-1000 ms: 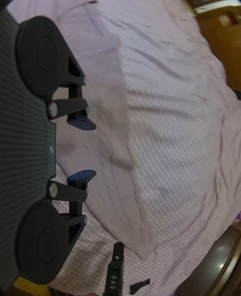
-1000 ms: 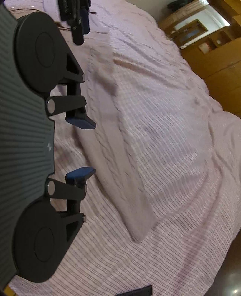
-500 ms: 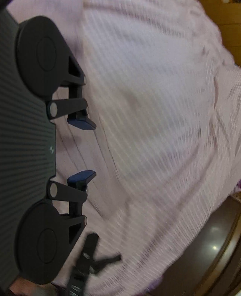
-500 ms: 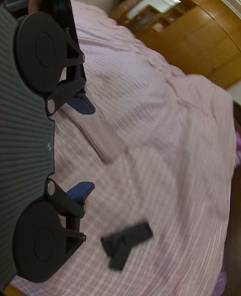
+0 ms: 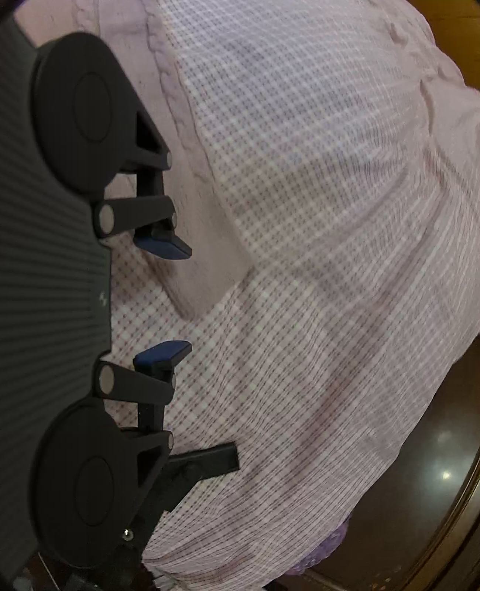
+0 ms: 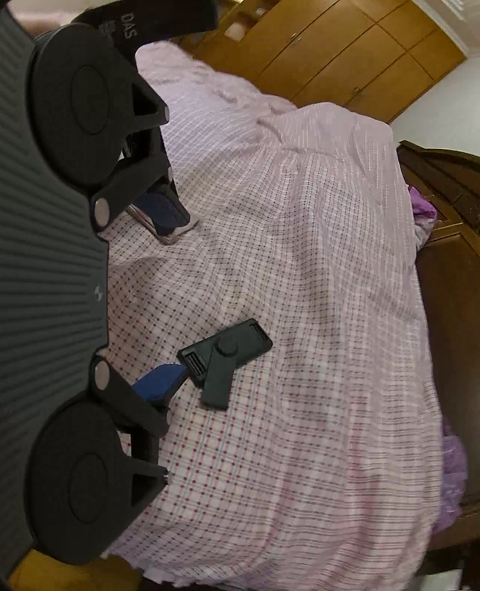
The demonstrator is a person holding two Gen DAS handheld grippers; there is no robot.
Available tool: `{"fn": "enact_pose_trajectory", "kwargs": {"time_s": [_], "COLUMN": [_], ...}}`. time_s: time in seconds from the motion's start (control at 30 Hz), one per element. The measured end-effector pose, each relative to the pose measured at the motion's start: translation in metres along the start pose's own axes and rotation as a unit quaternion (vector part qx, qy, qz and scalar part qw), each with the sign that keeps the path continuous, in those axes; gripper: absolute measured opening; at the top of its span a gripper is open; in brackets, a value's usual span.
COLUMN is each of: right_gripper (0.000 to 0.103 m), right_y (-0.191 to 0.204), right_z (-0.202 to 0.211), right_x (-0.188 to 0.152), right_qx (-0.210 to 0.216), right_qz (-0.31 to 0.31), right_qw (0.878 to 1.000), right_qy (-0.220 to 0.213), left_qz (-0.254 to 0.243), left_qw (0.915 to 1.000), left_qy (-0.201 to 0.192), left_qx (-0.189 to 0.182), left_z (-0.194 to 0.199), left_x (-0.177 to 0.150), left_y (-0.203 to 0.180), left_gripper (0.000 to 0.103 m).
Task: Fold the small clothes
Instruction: 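Move the left gripper to the cuff of the other sleeve, then close the left gripper on the other sleeve cuff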
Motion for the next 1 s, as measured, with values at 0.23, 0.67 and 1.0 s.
{"fn": "enact_pose_trajectory", "kwargs": {"time_s": [0.23,0.67,1.0], "right_gripper": [0.086,0.088,0.089], "right_y": [-0.013,-0.01,0.003], "right_z": [0.0,-0.027,-0.037], "right_x": [-0.006,-0.005,-0.015], "right_qx": [-0.018,-0.004,0.024], "right_qz": [0.001,-0.007,-0.006], "right_qw": [1.0,1.0,0.999], "right_qy": [0.009,0.027,0.044], "left_qz": [0.001,-0.056,-0.039], "left_qw": [0.9997,0.9955,0.9936], "left_qy": [0.006,-0.038,-0.078], "left_qx": [0.023,0.067,0.073], "left_z": [-0.014,-0.028,0.01], "left_x": [0.001,-0.001,0.004], "left_y": [-0.025,-0.012,0.017], "left_gripper": [0.049,0.012,0.012]}}
Point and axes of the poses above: each gripper's, at about its wrist camera, not at the fingertips, and z roughly against the way its jaws point, y to its left, x to its top, the point moved 5 cm from there along -z, roughly the way its jaws point, and after that the axes turned 12 degrees about x, right-handed, at the moved point
